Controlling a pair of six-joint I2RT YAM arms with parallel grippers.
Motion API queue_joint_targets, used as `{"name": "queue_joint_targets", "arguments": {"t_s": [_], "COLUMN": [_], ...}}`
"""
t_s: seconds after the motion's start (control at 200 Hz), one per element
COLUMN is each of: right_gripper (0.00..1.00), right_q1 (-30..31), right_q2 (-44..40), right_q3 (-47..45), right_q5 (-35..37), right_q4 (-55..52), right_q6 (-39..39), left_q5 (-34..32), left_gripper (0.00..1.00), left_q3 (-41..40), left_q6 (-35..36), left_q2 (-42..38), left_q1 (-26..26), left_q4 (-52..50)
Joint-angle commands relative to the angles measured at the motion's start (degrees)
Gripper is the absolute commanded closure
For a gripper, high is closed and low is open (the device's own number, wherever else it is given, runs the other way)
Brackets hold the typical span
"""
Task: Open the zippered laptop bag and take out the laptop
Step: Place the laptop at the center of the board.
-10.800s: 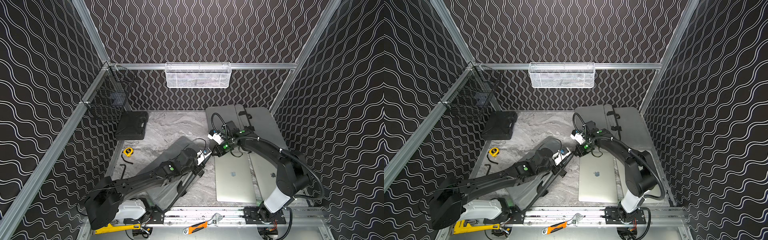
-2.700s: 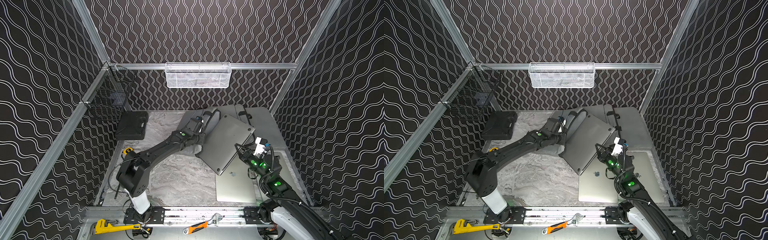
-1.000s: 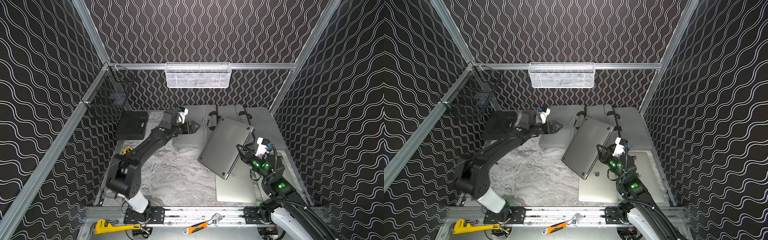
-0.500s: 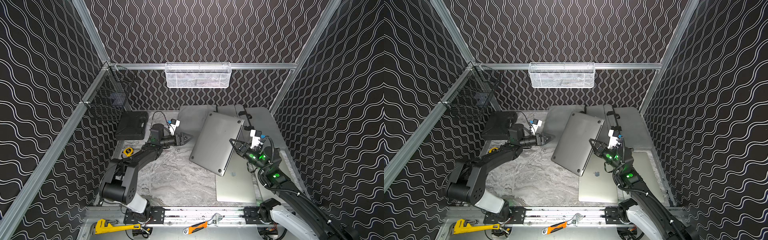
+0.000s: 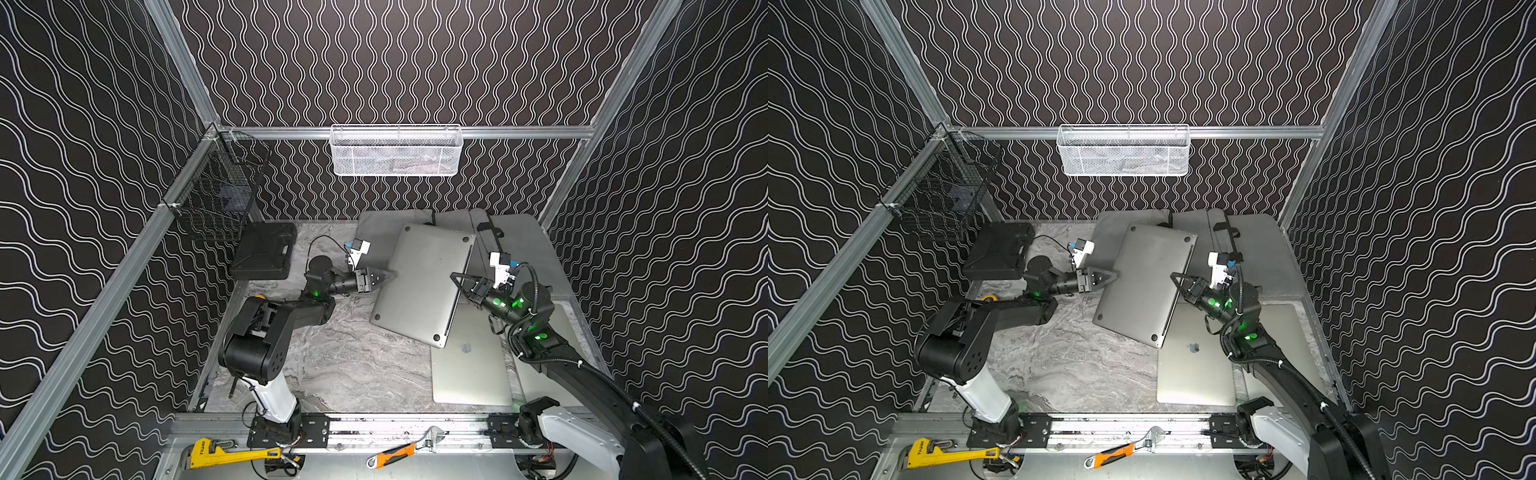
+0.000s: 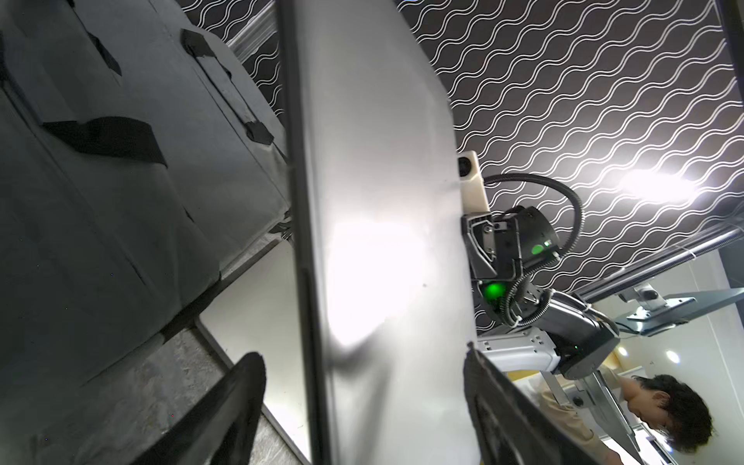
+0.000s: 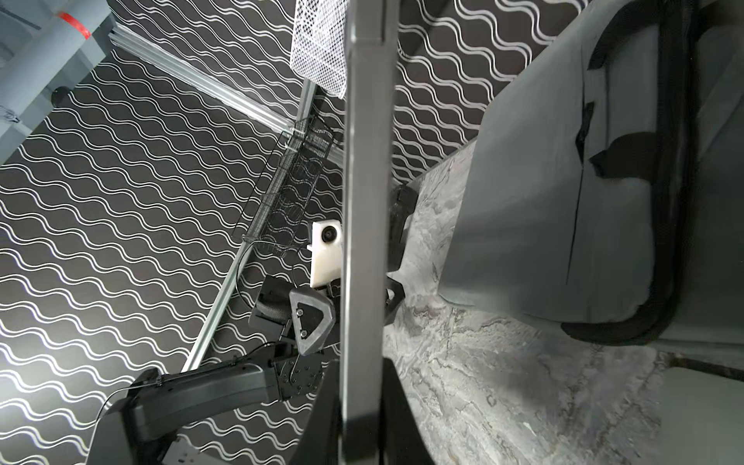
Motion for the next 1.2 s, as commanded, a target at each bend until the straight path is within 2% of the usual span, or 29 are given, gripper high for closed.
{"name": "queue_joint_targets", "arguments": {"t_s": [0.0, 0.19, 0.265, 0.475, 0.541, 0.591, 0.671, 0.771, 0.926, 1.016, 1.196], "right_gripper": [1.0, 1.0, 1.0, 1.0, 1.0, 1.0, 1.0, 0.82, 0.57, 0.47, 0.4], "right_q1": [-0.5, -1.1, -1.3, -1.5, -1.6, -1.7, -2.1, -2.5, -2.6, -2.6, -3.0], "right_q2": [1.6, 5.8, 7.1, 11.2, 12.2, 12.9, 13.9, 14.2, 13.6, 13.7, 14.5], "right_q3": [1.0, 0.8, 0.8, 0.9, 1.0, 1.2, 2.9, 4.3, 6.4, 7.8, 6.7], "right_q5": [-3.0, -4.7, -5.2, -7.9, -8.3, -8.6, -8.6, -8.6, -8.2, -8.5, -8.9], "right_q4": [15.2, 18.9, 19.0, 21.5, 21.7, 20.9, 14.0, 7.9, 0.6, -4.2, -7.1], "right_q6": [3.9, 6.0, 6.2, 7.8, 8.2, 8.2, 7.0, 4.2, 0.1, -2.1, -2.5], "left_q5": [1.4, 3.1, 3.1, 3.0, 2.8, 2.4, 1.3, -0.2, -2.3, -2.1, -3.0], "left_gripper": [0.23, 0.42, 0.47, 0.78, 0.88, 0.92, 0.98, 1.0, 1.0, 1.0, 1.0], "left_q3": [-0.1, 0.3, 0.5, 0.2, 1.3, 2.5, 4.6, 7.5, 10.0, 8.5, 4.3], "left_q6": [-1.6, -9.7, -10.3, -2.1, 3.0, 7.6, 15.3, 23.0, 26.5, 22.8, 11.2], "left_q2": [-0.5, 0.9, 0.9, -3.2, -5.1, -6.7, -9.0, -11.1, -12.1, -11.9, -11.4], "left_q1": [-0.1, -0.1, -0.1, -0.1, -0.1, 0.0, 0.0, 0.0, 0.0, 0.1, 0.2], "left_q4": [3.1, 12.3, 11.2, -3.3, -13.3, -21.3, -33.1, -46.4, -56.7, -52.3, -37.9]}}
